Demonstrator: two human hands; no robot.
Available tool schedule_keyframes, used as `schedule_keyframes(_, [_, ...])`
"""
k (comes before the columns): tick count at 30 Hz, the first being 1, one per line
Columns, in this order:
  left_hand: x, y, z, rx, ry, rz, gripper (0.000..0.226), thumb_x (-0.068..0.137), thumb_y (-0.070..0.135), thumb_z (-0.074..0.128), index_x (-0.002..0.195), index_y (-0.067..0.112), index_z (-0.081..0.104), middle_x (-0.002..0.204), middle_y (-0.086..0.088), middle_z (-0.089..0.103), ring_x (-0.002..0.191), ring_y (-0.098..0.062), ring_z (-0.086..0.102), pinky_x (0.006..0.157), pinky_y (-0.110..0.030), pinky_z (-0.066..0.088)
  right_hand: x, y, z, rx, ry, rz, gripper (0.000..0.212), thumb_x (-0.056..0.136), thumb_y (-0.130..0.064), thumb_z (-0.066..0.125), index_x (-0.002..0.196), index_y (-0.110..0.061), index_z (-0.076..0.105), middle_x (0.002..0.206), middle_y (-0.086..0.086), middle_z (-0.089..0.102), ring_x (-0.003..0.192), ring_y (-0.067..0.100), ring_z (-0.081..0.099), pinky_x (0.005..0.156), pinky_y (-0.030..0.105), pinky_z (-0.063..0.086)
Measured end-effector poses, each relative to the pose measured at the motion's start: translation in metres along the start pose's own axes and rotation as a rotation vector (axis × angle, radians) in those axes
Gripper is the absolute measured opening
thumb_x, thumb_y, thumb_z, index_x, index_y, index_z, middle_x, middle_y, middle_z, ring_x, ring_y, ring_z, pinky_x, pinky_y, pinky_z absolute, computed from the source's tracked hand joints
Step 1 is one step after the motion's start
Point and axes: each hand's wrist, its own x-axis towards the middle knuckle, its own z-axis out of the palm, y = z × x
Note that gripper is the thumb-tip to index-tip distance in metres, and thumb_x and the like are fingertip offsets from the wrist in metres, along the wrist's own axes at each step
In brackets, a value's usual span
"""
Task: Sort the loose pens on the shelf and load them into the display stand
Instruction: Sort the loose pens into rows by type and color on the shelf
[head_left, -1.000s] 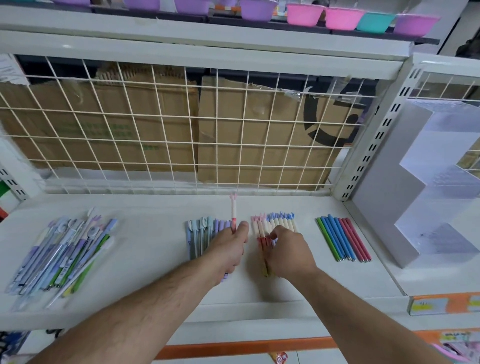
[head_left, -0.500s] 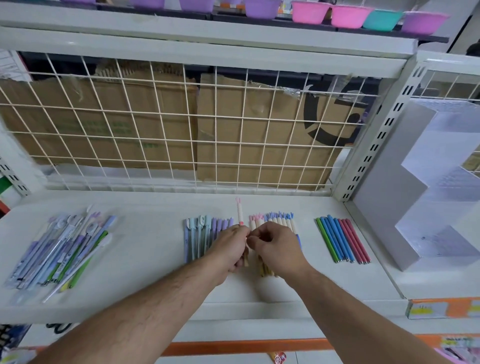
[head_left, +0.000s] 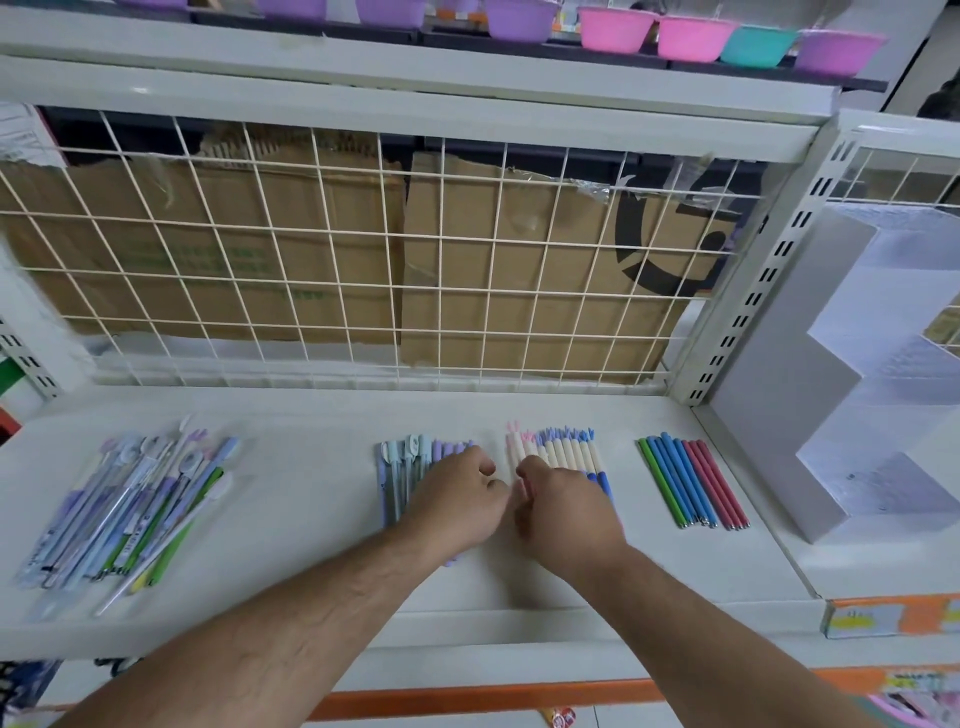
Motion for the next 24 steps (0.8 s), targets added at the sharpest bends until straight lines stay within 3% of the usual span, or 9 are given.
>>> schedule_keyframes(2, [-0.002,-0.007,-0.002,0.0,0.061,0.016,0.038,0.087,0.033,0.045,0.119,0.017,0.058,0.142,0.006,0.05,0.102,-0.025,0.068,0.053,-0.036,0.058,-0.001,-0.001,0.002,-0.106,-0.008,-0.02,0.014,0.094,-0.022,0.047,0.104,-0.018,0.055,0.083,0.002,0.06,0.073,0.025,0.059,0.057,0.031,0.039])
schedule_keyframes(3, [0.001,-0.013,0.0,0.025,0.081,0.037,0.041,0.085,0.036,0.045,0.12,0.018,0.057,0.138,0.006,0.052,0.116,-0.019,0.061,0.053,-0.034,0.058,-0.002,-0.002,0.003,-0.141,-0.012,-0.022,0.014,0.094,-0.021,0.045,0.103,-0.016,0.055,0.085,0.002,0.059,0.074,0.025,0.058,0.059,0.031,0.04])
schedule_keyframes(6, [0.01,-0.024,0.004,0.074,0.092,0.057,0.035,0.089,0.031,0.048,0.121,0.019,0.057,0.145,0.003,0.05,0.146,-0.014,0.03,0.074,-0.026,0.055,-0.003,-0.005,0.002,-0.192,-0.02,-0.015,0.017,0.095,-0.018,0.042,0.105,-0.016,0.055,0.084,0.001,0.053,0.074,0.024,0.052,0.071,0.034,0.045])
schedule_keyframes(8, [0.011,-0.027,0.006,0.064,0.078,0.055,0.034,0.089,0.031,0.05,0.12,0.019,0.057,0.148,0.001,0.048,0.146,-0.014,0.03,0.071,-0.026,0.052,-0.003,-0.006,0.0,-0.222,-0.034,-0.01,0.018,0.094,-0.016,0.041,0.107,-0.017,0.054,0.084,0.001,0.05,0.075,0.024,0.048,0.077,0.034,0.044])
schedule_keyframes(14, [0.01,-0.027,0.005,0.123,0.096,0.079,0.032,0.09,0.032,0.049,0.118,0.019,0.058,0.149,-0.001,0.049,0.148,-0.015,0.027,0.097,-0.033,0.051,-0.003,-0.008,-0.001,-0.219,-0.055,0.005,0.012,0.094,-0.016,0.04,0.099,-0.018,0.05,0.085,0.003,0.057,0.074,0.024,0.051,0.076,0.035,0.048])
schedule_keyframes(16, [0.008,-0.025,0.005,0.13,0.081,0.073,0.031,0.09,0.033,0.048,0.117,0.02,0.057,0.153,0.0,0.043,0.15,-0.015,0.023,0.073,-0.032,0.06,-0.003,-0.007,0.0,-0.203,-0.034,-0.004,0.01,0.096,-0.02,0.04,0.096,-0.019,0.049,0.083,0.0,0.053,0.076,0.024,0.054,0.077,0.035,0.049])
schedule_keyframes(18, [0.005,-0.022,0.004,0.126,0.065,0.071,0.031,0.09,0.033,0.049,0.118,0.02,0.055,0.158,0.003,0.036,0.15,-0.016,0.022,0.044,-0.027,0.052,-0.004,-0.006,0.001,-0.188,0.003,-0.024,0.01,0.097,-0.025,0.04,0.092,-0.019,0.046,0.083,-0.001,0.052,0.076,0.024,0.057,0.068,0.033,0.047])
schedule_keyframes(21, [0.001,-0.019,0.003,0.226,0.072,0.11,0.033,0.092,0.031,0.048,0.123,0.02,0.053,0.153,0.003,0.042,0.151,-0.013,0.018,0.073,-0.032,0.052,-0.007,-0.006,0.0,-0.185,0.045,-0.043,0.015,0.098,-0.03,0.041,0.098,-0.018,0.051,0.092,0.0,0.054,0.073,0.023,0.053,0.059,0.03,0.04])
schedule_keyframes(24, [-0.005,-0.022,-0.001,0.353,0.167,0.18,0.03,0.092,0.032,0.046,0.118,0.019,0.053,0.137,-0.002,0.05,0.138,-0.022,0.041,0.098,-0.032,0.045,-0.008,-0.007,0.0,-0.204,0.1,-0.091,0.025,0.097,-0.035,0.045,0.109,-0.016,0.056,0.105,0.003,0.057,0.09,0.023,0.055,0.064,0.03,0.038])
